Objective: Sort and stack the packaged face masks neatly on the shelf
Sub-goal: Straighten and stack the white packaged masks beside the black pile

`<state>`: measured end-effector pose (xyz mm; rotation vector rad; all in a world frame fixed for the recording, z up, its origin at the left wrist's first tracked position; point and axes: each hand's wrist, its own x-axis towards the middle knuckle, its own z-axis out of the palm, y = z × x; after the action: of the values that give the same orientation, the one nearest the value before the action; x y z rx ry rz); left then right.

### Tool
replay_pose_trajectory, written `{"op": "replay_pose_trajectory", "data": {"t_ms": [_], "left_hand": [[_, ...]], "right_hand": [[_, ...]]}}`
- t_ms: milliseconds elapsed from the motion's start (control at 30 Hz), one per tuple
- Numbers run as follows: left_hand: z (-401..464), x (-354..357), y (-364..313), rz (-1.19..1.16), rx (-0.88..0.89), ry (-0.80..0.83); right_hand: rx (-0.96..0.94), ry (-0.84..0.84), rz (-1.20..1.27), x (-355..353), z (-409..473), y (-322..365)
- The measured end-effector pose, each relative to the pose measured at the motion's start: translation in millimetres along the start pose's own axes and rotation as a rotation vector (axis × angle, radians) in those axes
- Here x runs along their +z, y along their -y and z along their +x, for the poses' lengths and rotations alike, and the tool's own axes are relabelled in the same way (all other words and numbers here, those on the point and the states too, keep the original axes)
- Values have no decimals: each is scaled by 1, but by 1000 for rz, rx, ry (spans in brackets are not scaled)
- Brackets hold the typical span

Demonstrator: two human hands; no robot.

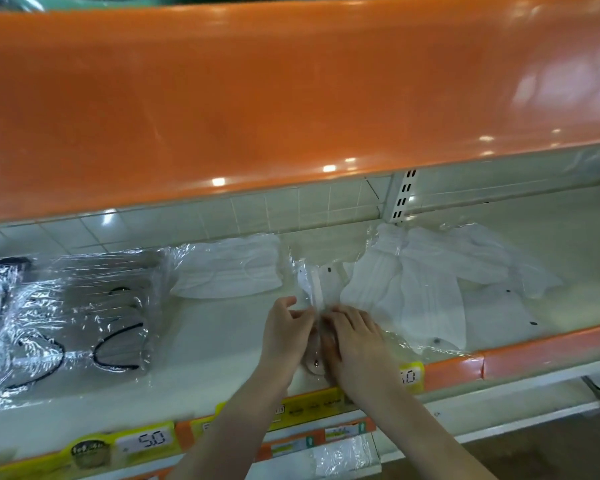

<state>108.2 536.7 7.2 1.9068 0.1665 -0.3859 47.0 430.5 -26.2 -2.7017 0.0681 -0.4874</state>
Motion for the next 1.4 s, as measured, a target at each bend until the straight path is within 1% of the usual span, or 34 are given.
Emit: {"op": "replay_pose_trajectory", "data": {"t_ms": [67,133,233,300,400,467,567,667,767,867,967,1067,1167,1267,1333,1400], "left_hand": [[0,0,-2,43,33,22],[-1,1,-3,47,86,70],[-2,3,-10,45,107,128],[-2,5,-14,28,106,107],[-3,3,-17,-28,138,83],[-6,-3,-22,-89,161,64],[-3,-18,-24,-222,163,43],[0,-36,-27,-409,175,27],[-2,-51,-32,-528,246,25],[-4,-63,-35,-565,300,-27],[-6,-73,-36,-622,283,-96],[-9,-80,-34,-676,255,-91],[-14,-87,-31,-646,235,-71],[-15,-94,-23,-603,242,-90],[-15,-98,-19,-543,286,-163],[-14,-101,-15,-414,374,-298]], "right_hand": [[-32,-58,10,2,-2,-1],[-35,-65,6,3,-3,-1],[-14,-45,19,3,-3,-2],[0,-51,85,1,-3,-2],[4,-87,255,-5,0,-2],[85,-129,374,-12,3,-4],[309,-147,559,-27,14,-3],[470,-37,763,-48,33,4],[511,121,945,-60,51,11],[514,247,1054,-66,59,21],[432,351,1038,-66,60,32],[360,403,971,-61,60,42],[345,337,911,-57,64,46],[336,255,825,-53,69,45],[297,200,694,-50,72,47],[244,110,598,-50,73,50]]}}
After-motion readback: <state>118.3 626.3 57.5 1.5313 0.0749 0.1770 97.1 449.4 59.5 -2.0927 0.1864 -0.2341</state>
